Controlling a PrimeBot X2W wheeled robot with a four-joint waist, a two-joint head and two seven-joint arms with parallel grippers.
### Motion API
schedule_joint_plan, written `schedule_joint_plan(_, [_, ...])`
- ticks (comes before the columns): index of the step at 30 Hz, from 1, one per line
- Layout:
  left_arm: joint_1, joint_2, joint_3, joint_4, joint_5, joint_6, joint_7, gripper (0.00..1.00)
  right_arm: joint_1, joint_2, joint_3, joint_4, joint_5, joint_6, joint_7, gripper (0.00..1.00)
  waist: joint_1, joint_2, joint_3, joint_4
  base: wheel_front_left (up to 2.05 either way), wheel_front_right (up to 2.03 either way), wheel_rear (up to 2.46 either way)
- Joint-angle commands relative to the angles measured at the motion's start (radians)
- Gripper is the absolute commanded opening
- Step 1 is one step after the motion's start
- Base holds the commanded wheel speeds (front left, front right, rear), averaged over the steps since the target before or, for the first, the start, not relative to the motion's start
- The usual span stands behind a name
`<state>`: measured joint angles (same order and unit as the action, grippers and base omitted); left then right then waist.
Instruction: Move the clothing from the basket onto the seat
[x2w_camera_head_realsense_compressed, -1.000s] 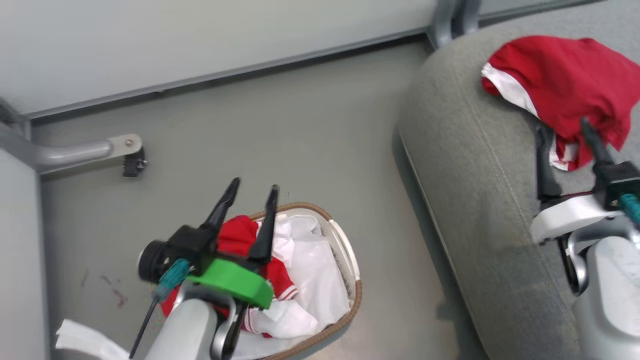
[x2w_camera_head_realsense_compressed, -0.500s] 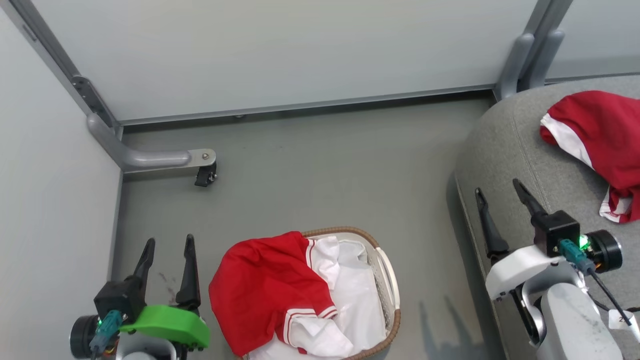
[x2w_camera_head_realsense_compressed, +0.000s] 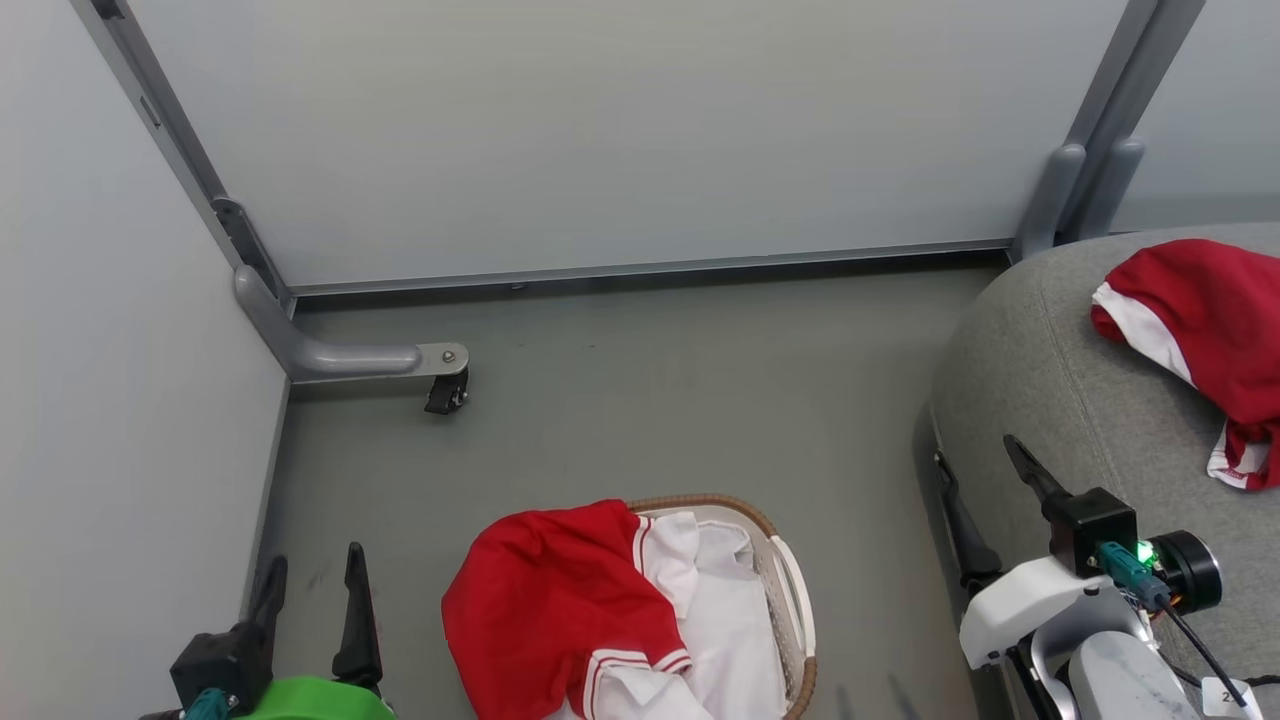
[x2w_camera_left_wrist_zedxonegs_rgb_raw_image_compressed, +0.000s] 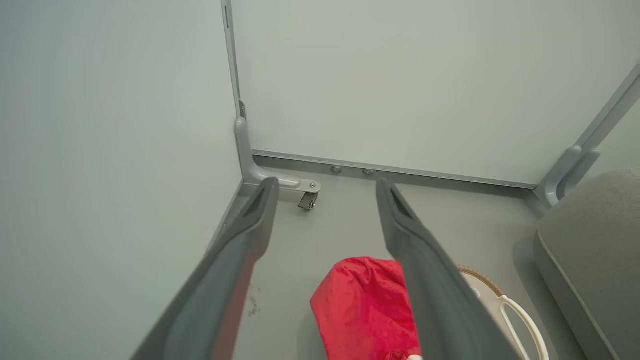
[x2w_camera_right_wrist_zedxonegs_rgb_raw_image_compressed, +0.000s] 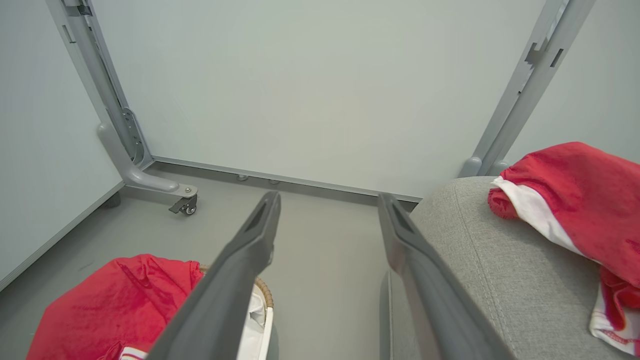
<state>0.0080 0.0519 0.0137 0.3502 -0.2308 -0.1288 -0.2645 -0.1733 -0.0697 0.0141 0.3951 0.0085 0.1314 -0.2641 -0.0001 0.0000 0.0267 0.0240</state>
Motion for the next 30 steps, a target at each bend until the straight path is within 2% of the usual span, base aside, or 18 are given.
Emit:
schedule_joint_plan(1, [-0.002, 0.0, -0.007, -0.004, -0.003, -0.003, 0.0, 1.0, 0.0, 0.001, 0.002, -0.001, 0.002, -0.001, -0.001, 1.0, 0.0001, 0.0, 0.01, -0.009, 0.0, 0.0, 0.0])
schedule_joint_plan(7, [-0.063, 0.0, -0.079, 0.018, -0.064, -0.003, 0.0, 1.0, -0.048, 0.005, 0.005, -0.024, 0.01, -0.001, -0.001, 1.0, 0.0001, 0.0, 0.072, -0.035, 0.0, 0.0, 0.0])
schedule_joint_plan(17, [-0.274, 0.003, -0.271, 0.134, -0.058, -0.003, 0.0, 1.0, -0.203, 0.013, 0.049, -0.102, -0.01, -0.001, -0.001, 1.0, 0.0001, 0.0, 0.295, -0.114, 0.0, 0.0, 0.0])
schedule_joint_plan(21, [-0.379, 0.04, -0.352, 0.188, -0.061, -0.003, 0.0, 1.0, -0.265, 0.017, 0.062, -0.147, -0.006, -0.001, -0.001, 1.0, 0.0001, 0.0, 0.411, -0.152, 0.0, 0.0, 0.0])
schedule_joint_plan(30, [-0.546, 0.117, -0.53, 0.359, -0.082, -0.003, 0.0, 1.0, -0.339, 0.018, 0.097, -0.2, 0.084, -0.001, -0.001, 1.0, 0.0001, 0.0, 0.59, -0.215, 0.0, 0.0, 0.0])
